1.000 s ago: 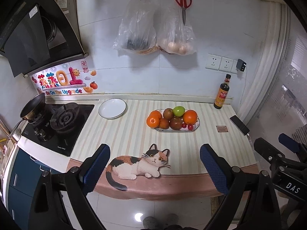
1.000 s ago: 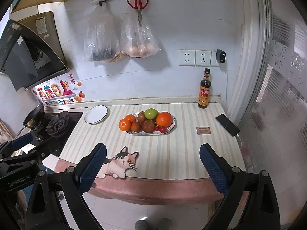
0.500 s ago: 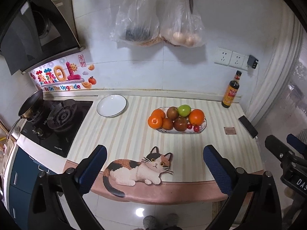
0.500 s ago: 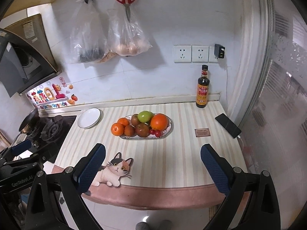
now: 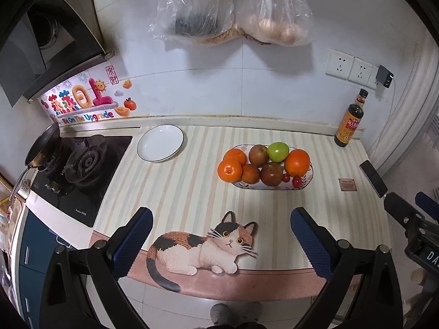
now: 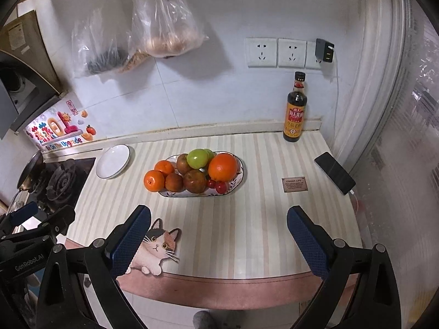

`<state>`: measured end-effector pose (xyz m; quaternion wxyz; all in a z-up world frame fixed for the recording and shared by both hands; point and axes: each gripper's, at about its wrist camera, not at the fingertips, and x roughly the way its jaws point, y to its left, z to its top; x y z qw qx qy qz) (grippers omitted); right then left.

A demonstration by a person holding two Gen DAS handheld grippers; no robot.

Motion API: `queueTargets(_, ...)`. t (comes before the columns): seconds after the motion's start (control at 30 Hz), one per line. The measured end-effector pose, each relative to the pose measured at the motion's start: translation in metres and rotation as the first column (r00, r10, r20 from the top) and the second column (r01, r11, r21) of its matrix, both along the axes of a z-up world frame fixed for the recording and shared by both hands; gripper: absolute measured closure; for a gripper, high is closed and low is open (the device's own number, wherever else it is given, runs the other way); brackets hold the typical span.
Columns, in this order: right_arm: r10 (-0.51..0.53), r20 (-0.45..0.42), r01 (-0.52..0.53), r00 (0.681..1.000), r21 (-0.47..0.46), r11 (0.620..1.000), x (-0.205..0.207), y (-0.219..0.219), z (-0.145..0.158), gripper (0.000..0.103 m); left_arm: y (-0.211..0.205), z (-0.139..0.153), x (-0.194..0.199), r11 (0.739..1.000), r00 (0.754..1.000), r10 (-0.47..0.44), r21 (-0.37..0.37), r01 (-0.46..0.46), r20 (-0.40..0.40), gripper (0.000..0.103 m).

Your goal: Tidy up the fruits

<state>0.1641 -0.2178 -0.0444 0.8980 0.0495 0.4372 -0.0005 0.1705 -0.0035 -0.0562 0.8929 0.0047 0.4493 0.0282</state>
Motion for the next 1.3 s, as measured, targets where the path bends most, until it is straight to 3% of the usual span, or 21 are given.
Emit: queueTargets(1.3,0.016,-0.021,-0.015,1.000,0.008,1.000,0.0081,-0.0025,-0.0076,0.002,-0.0076,-0.0019,0.0095,1.000,1.000,-0.016,-0.012,0.016,-0.011,0.000)
